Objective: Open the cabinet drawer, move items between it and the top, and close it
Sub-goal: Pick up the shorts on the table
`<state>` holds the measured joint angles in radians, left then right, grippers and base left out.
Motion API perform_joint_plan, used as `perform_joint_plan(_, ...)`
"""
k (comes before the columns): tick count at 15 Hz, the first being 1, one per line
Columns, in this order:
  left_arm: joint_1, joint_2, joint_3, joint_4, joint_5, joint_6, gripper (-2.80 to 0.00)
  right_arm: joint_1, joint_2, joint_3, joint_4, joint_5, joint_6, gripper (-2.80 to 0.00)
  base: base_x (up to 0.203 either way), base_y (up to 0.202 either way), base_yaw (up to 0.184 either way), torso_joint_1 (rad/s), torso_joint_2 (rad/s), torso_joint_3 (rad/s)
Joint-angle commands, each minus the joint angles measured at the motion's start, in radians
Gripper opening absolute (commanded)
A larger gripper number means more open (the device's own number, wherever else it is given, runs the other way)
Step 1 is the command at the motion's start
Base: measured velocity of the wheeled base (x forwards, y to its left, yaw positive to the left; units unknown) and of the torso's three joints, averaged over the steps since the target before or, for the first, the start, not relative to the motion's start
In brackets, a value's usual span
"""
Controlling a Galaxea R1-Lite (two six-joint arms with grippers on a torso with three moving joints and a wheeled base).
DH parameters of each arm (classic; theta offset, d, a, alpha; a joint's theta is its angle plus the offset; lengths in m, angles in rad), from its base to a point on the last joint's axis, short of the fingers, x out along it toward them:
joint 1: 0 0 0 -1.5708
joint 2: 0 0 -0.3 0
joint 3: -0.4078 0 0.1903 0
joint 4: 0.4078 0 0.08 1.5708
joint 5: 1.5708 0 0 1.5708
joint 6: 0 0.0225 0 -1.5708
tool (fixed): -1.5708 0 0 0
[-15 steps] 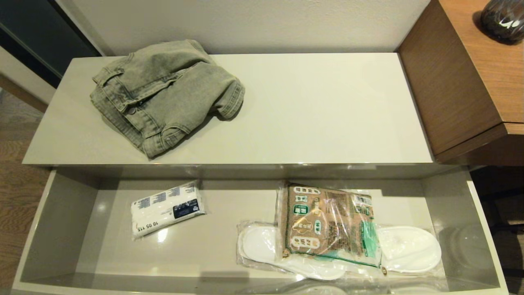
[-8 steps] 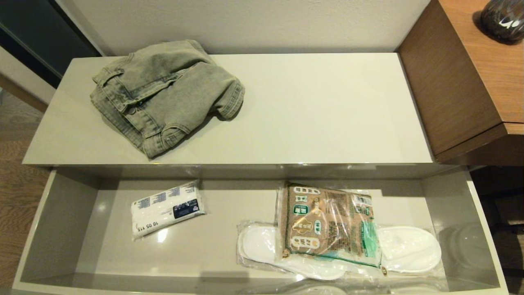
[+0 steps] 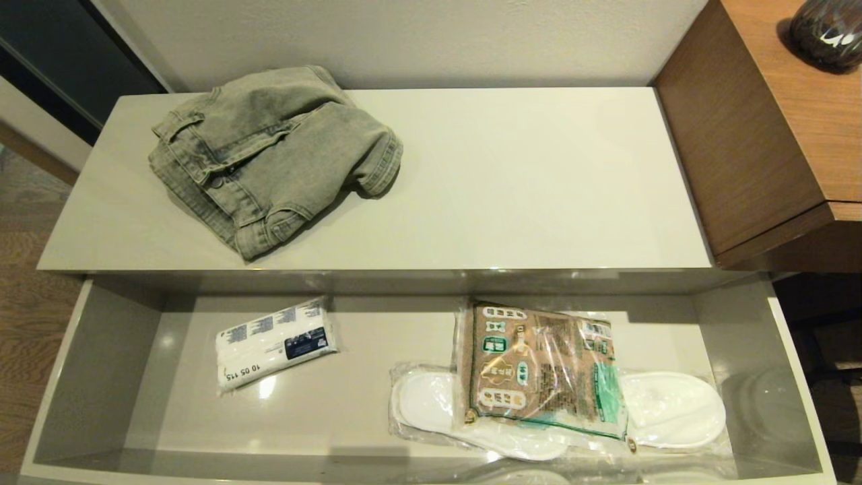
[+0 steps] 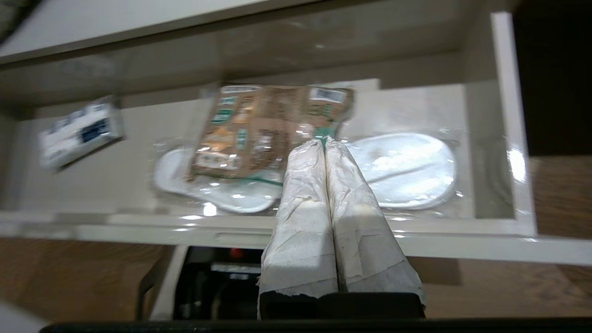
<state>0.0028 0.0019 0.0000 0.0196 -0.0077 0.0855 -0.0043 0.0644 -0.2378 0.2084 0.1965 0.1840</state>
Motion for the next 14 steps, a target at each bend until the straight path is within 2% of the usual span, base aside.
perform_joint_plan(1, 0.0, 0.0, 0.0, 0.0, 0.0, 0.0, -2.8, 0.0, -0.003, 0.097, -0.059, -0.074, -0.018, -2.8, 0.0, 0.0, 0.0, 0.0, 0.0, 0.0)
perform_joint_plan(4, 0.0, 0.0, 0.0, 0.0, 0.0, 0.0, -2.8, 0.0, -0.017, 0.23, -0.245, -0.169, -0.061, -2.8, 0.0, 0.0, 0.0, 0.0, 0.0, 0.0)
perform_joint_plan(6, 0.0, 0.0, 0.0, -0.001, 0.0, 0.0, -2.8, 0.001, -0.024, 0.239, -0.282, -0.183, -0.092, -2.8, 0.0, 0.0, 0.0, 0.0, 0.0, 0.0)
perform_joint_plan(10, 0.0, 0.0, 0.0, 0.0, 0.0, 0.0, -2.8, 0.001, -0.036, 0.239, -0.249, -0.203, -0.188, -2.8, 0.0, 0.0, 0.0, 0.0, 0.0, 0.0)
perform_joint_plan(14, 0.0, 0.0, 0.0, 0.0, 0.0, 0.0, -2.8, 0.0, -0.038, 0.239, -0.208, -0.198, -0.201, -2.8, 0.0, 0.0, 0.0, 0.0, 0.0, 0.0)
